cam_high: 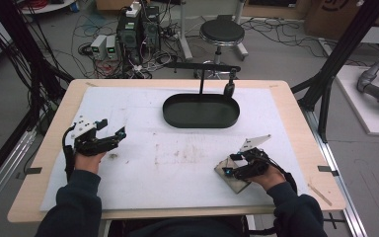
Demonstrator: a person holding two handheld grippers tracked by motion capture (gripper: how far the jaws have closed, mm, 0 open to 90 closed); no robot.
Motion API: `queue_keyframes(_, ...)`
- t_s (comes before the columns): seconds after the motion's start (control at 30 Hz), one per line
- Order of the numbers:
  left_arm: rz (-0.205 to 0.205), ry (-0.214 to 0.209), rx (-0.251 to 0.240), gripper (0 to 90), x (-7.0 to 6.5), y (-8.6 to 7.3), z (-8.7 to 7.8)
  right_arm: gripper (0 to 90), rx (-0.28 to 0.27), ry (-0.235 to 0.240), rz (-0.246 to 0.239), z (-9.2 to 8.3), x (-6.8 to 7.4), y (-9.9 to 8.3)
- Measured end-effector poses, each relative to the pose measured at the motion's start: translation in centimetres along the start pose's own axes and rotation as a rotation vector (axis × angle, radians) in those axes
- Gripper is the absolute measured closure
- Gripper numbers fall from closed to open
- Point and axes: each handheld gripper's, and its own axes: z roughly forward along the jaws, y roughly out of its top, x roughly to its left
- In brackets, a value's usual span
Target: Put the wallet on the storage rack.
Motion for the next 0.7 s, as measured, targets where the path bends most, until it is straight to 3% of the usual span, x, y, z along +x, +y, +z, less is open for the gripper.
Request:
queue_keyframes(0.07,0.002,-0.001,0.001,22.2,0.0,0.0,0.0,41.9,-0.001,-0.012,-0.011,-0.2,-0.1,0.0)
queue_keyframes(0.17,0.000,0.000,-0.001,22.3,0.0,0.0,0.0,47.9,-0.018,-0.069,-0.032,-0.6,-0.3,0.1)
queue_keyframes(0.2,-0.002,0.001,0.000,22.3,0.0,0.0,0.0,52.5,-0.028,-0.108,-0.052,-0.9,-0.6,0.2)
queue_keyframes(0.27,0.000,0.002,0.002,22.3,0.0,0.0,0.0,77.6,-0.059,-0.137,-0.065,-1.4,-0.7,0.3)
queue_keyframes(0.3,0.002,0.002,0.003,22.3,0.0,0.0,0.0,77.6,-0.059,-0.137,-0.065,-1.4,-0.7,0.3)
queue_keyframes(0.33,0.003,0.003,0.005,22.3,0.0,0.0,0.0,76.7,-0.083,-0.236,-0.062,-1.8,-0.9,0.4)
queue_keyframes(0.37,0.004,0.003,0.005,22.3,0.0,0.0,0.0,76.7,-0.083,-0.236,-0.062,-1.8,-0.9,0.4)
queue_keyframes(0.4,0.005,0.002,0.006,22.4,0.0,0.0,0.0,53.2,-0.099,-0.242,-0.033,-1.9,-1.4,0.3)
queue_keyframes(0.43,0.005,0.002,0.006,22.4,0.0,0.0,0.0,53.2,-0.099,-0.242,-0.033,-1.9,-1.4,0.3)
queue_keyframes(0.47,0.004,0.003,0.004,22.4,0.0,0.0,0.0,45.2,-0.103,-0.244,-0.005,-1.9,-1.7,0.2)
queue_keyframes(0.5,0.005,0.003,0.004,22.4,0.0,0.0,0.0,43.7,-0.102,-0.225,0.010,-1.9,-1.9,0.0)
queue_keyframes(0.53,0.001,0.003,0.004,22.4,0.0,0.0,0.0,33.5,-0.108,-0.194,-0.009,-1.9,-2.0,-0.2)
queue_keyframes(0.7,-0.001,0.002,0.003,22.4,0.0,0.0,0.1,22.5,-0.115,-0.148,-0.047,-2.1,-1.7,-0.4)
